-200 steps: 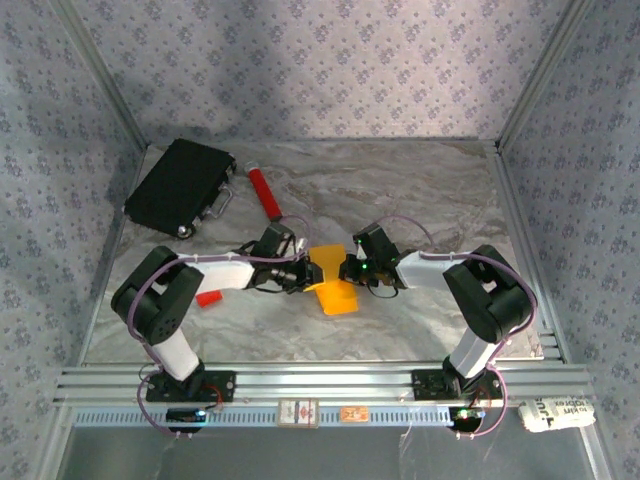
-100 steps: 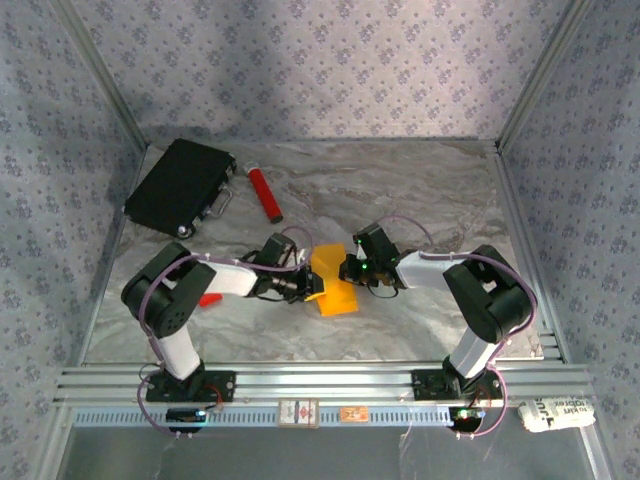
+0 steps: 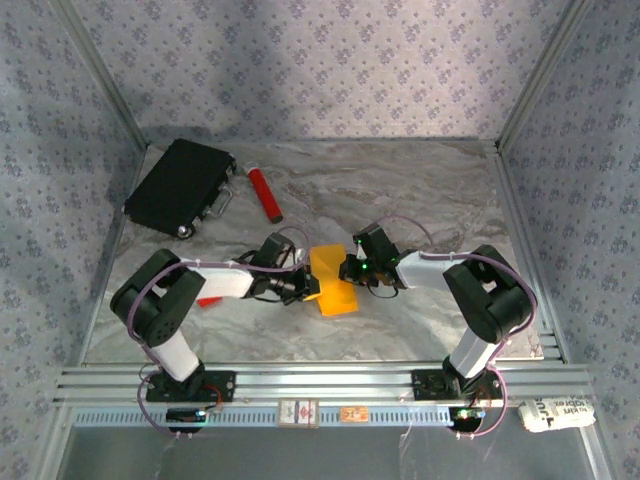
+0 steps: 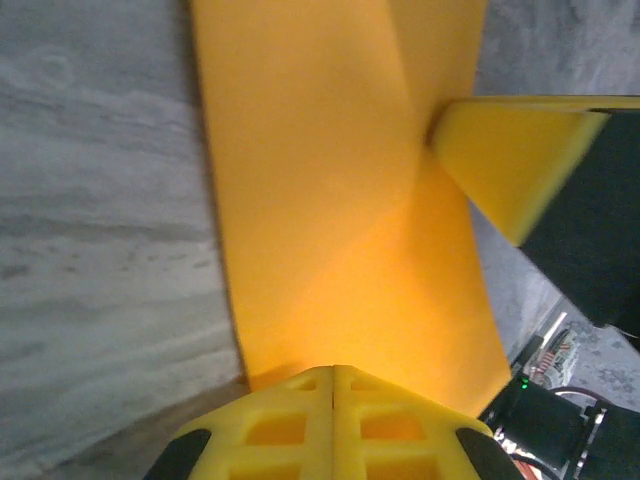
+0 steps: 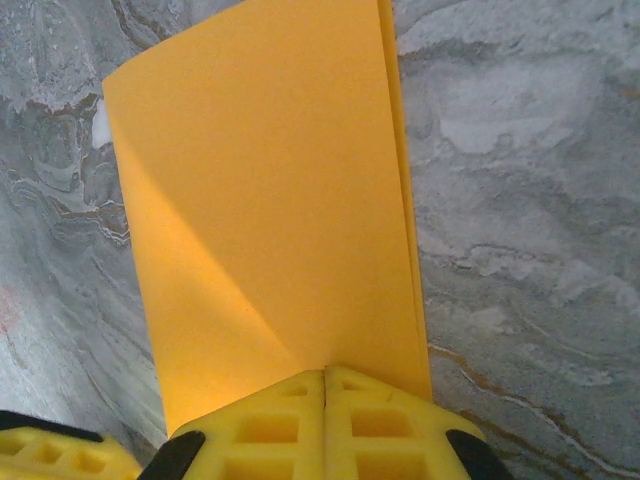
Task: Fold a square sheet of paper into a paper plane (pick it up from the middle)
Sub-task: First fold the square sheet of paper in half at the center of the table.
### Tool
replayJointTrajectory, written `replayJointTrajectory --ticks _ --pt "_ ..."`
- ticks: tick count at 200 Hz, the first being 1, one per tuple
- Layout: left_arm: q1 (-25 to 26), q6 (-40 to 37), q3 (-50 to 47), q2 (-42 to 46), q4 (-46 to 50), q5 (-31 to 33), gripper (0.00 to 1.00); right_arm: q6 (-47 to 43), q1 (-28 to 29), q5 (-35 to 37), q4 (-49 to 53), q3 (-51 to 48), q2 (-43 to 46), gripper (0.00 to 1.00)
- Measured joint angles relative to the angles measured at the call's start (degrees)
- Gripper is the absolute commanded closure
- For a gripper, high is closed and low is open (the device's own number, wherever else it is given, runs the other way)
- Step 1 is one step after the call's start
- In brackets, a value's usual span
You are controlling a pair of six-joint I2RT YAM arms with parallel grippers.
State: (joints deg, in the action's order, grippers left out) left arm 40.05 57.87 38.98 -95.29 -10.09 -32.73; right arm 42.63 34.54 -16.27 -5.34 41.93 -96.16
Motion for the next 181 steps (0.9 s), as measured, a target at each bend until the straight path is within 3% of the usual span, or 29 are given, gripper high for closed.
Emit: replayJointTrajectory --ticks 181 --pt "2.5 -0.2 -2.9 1.2 1.2 2.4 0.99 0.0 0.0 0.0 0.0 0.0 0.0 1.0"
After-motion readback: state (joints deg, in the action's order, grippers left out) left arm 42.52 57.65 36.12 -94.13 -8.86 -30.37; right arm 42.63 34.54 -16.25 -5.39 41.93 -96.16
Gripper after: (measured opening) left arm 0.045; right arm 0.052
